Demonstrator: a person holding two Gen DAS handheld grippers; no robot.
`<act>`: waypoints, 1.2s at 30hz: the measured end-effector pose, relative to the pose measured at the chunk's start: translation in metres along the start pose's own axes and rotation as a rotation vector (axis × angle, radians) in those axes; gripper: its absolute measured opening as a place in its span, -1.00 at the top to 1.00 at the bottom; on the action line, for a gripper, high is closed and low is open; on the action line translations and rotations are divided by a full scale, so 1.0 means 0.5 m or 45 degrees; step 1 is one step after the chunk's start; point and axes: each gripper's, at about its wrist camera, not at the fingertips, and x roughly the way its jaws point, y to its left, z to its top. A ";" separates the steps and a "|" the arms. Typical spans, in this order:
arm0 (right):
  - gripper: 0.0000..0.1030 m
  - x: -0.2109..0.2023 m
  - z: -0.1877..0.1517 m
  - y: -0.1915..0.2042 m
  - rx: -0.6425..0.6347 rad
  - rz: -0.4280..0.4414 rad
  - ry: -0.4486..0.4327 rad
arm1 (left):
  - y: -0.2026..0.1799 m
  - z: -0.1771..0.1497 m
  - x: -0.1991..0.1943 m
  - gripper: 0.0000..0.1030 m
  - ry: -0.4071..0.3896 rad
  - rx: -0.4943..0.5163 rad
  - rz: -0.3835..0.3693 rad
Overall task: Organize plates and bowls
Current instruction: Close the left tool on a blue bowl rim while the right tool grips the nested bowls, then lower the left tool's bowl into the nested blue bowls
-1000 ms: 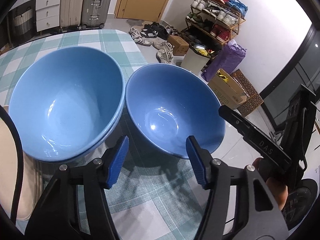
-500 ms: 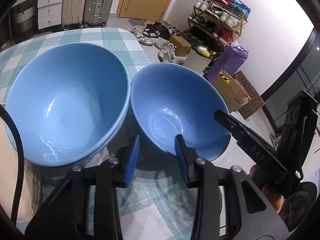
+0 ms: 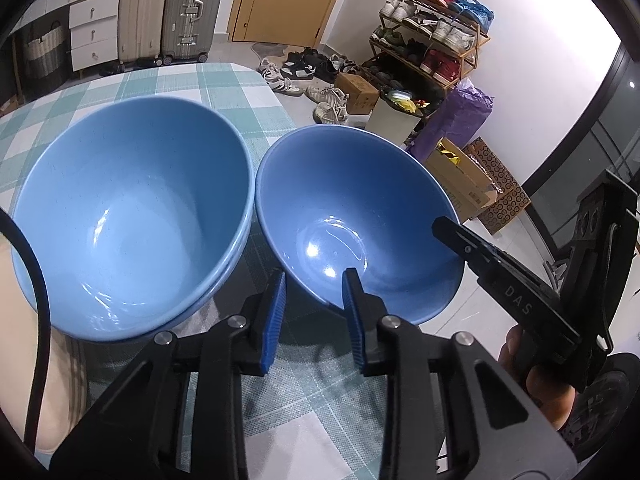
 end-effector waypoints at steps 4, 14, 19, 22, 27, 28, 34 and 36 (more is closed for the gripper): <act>0.64 -0.005 0.005 -0.003 -0.008 -0.004 -0.007 | -0.007 -0.003 -0.015 0.51 -0.014 0.015 0.003; 0.64 -0.033 0.009 0.009 -0.027 -0.007 -0.043 | -0.007 -0.005 -0.054 0.51 -0.056 0.046 0.003; 0.64 -0.052 0.011 0.018 -0.042 -0.014 -0.070 | -0.010 -0.003 -0.080 0.51 -0.075 0.068 -0.003; 0.64 -0.063 0.017 0.026 -0.052 -0.021 -0.089 | -0.014 -0.002 -0.098 0.51 -0.088 0.082 -0.007; 0.63 -0.086 0.024 0.036 -0.058 -0.031 -0.121 | -0.021 -0.006 -0.129 0.50 -0.107 0.092 -0.027; 0.63 -0.092 0.026 0.038 -0.060 -0.035 -0.128 | -0.021 -0.006 -0.136 0.50 -0.112 0.096 -0.034; 0.63 -0.130 0.030 0.063 -0.097 -0.067 -0.174 | -0.030 -0.003 -0.175 0.50 -0.141 0.119 -0.053; 0.63 -0.136 0.033 0.074 -0.105 -0.079 -0.180 | -0.025 -0.001 -0.190 0.50 -0.148 0.118 -0.065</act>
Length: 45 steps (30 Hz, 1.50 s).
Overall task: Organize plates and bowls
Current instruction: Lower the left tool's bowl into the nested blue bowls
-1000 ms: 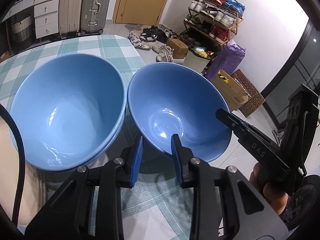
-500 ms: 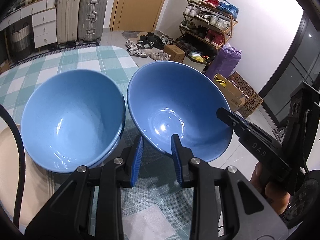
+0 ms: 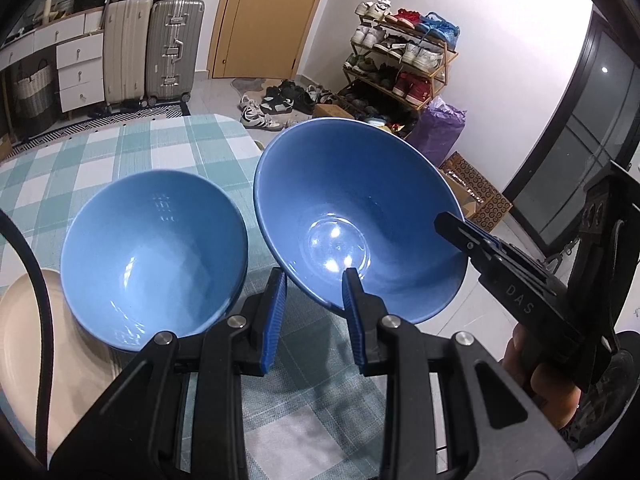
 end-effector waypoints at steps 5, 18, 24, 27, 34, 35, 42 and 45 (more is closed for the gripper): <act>0.63 -0.021 0.008 0.034 -0.033 -0.003 -0.031 | 0.008 0.007 -0.030 0.50 -0.014 0.004 0.005; 0.62 -0.029 0.028 0.094 -0.087 -0.004 -0.030 | 0.029 0.018 -0.107 0.50 -0.055 -0.001 0.017; 0.61 -0.029 0.041 0.123 -0.113 0.010 -0.034 | 0.030 0.024 -0.141 0.50 -0.078 -0.010 0.031; 0.61 -0.026 0.046 0.140 -0.131 0.019 -0.034 | 0.041 0.023 -0.163 0.50 -0.088 -0.022 0.042; 0.61 -0.012 0.056 0.192 -0.167 0.041 -0.023 | 0.069 0.021 -0.210 0.50 -0.104 -0.054 0.057; 0.61 -0.009 0.057 0.202 -0.172 0.042 -0.021 | 0.076 0.022 -0.216 0.50 -0.106 -0.058 0.058; 0.60 0.020 0.064 0.241 -0.202 0.055 0.002 | 0.113 0.031 -0.243 0.51 -0.108 -0.070 0.088; 0.59 0.037 0.064 0.258 -0.213 0.063 0.019 | 0.129 0.032 -0.250 0.51 -0.105 -0.080 0.103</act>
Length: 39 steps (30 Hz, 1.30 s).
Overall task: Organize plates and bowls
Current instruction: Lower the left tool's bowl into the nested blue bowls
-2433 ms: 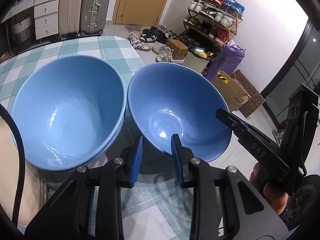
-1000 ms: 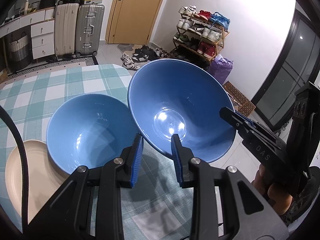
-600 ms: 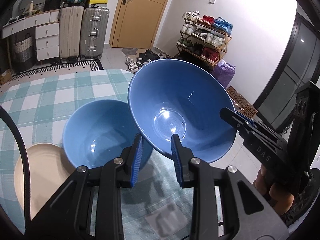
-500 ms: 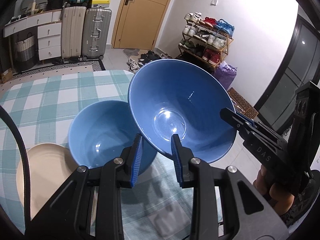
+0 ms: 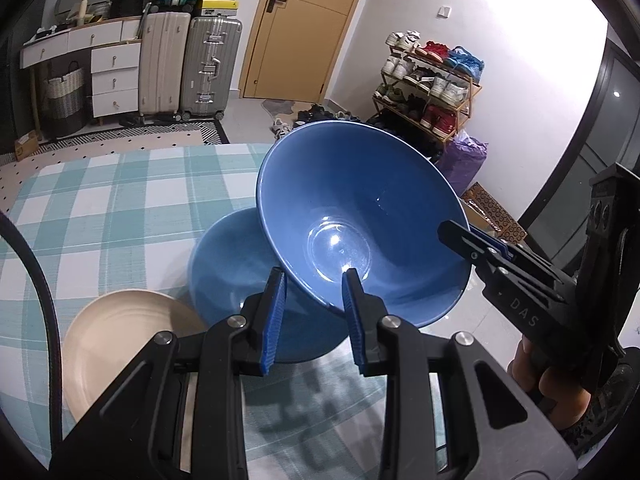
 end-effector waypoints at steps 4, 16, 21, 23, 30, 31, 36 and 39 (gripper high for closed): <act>0.59 0.026 0.000 0.021 -0.013 0.016 0.022 | 0.023 0.001 0.000 0.51 0.005 -0.014 0.020; 0.58 0.082 -0.013 0.072 -0.038 0.053 0.086 | 0.078 -0.013 0.029 0.51 0.033 -0.051 0.072; 0.58 0.100 -0.023 0.076 -0.044 0.057 0.115 | 0.092 -0.020 0.051 0.51 0.049 -0.055 0.086; 0.58 0.108 -0.029 0.079 -0.047 0.054 0.124 | 0.097 -0.022 0.060 0.51 0.053 -0.050 0.100; 0.57 0.129 -0.049 0.092 -0.069 0.040 0.161 | 0.124 -0.036 0.094 0.51 0.081 -0.060 0.121; 0.57 0.132 -0.051 0.093 -0.068 0.042 0.165 | 0.127 -0.038 0.099 0.51 0.085 -0.060 0.126; 0.56 0.144 -0.051 0.097 -0.085 0.034 0.176 | 0.137 -0.046 0.117 0.51 0.096 -0.050 0.150; 0.56 0.152 -0.049 0.100 -0.097 0.024 0.181 | 0.141 -0.049 0.126 0.51 0.101 -0.038 0.166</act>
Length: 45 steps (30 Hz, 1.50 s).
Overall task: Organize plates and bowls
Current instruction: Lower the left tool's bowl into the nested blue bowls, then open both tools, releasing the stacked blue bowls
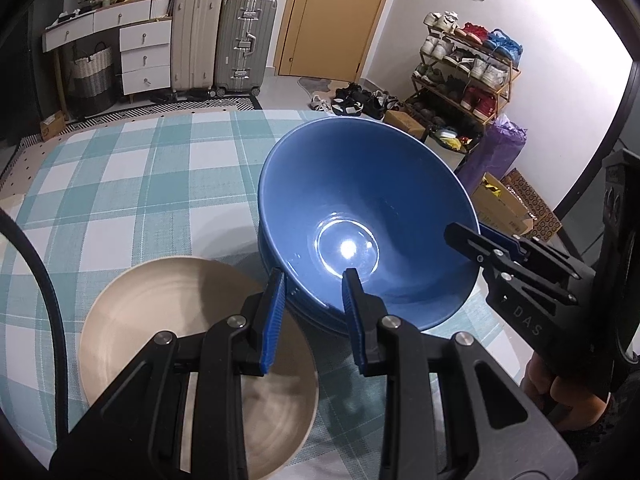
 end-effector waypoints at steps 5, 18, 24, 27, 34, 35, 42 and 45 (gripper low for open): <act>0.56 0.010 -0.007 0.011 -0.027 -0.031 0.009 | -0.002 -0.004 0.017 0.50 -0.001 0.031 0.041; 0.53 0.032 -0.019 0.034 -0.079 -0.075 0.024 | -0.001 -0.008 0.060 0.50 0.019 0.076 0.105; 0.50 0.032 -0.026 0.043 -0.102 -0.095 0.019 | 0.000 -0.010 0.068 0.50 0.028 0.078 0.108; 0.49 0.032 -0.030 0.046 -0.122 -0.108 0.015 | 0.001 -0.009 0.074 0.50 0.030 0.083 0.112; 0.47 0.032 -0.036 0.048 -0.130 -0.116 0.015 | 0.001 -0.010 0.073 0.50 0.031 0.079 0.109; 0.46 0.032 -0.036 0.049 -0.130 -0.115 0.014 | 0.002 -0.009 0.076 0.50 0.033 0.076 0.107; 0.39 0.032 -0.039 0.050 -0.133 -0.125 0.022 | 0.002 -0.013 0.077 0.49 0.033 0.078 0.104; 0.39 0.033 -0.042 0.049 -0.134 -0.128 0.029 | 0.004 -0.014 0.079 0.48 0.032 0.077 0.101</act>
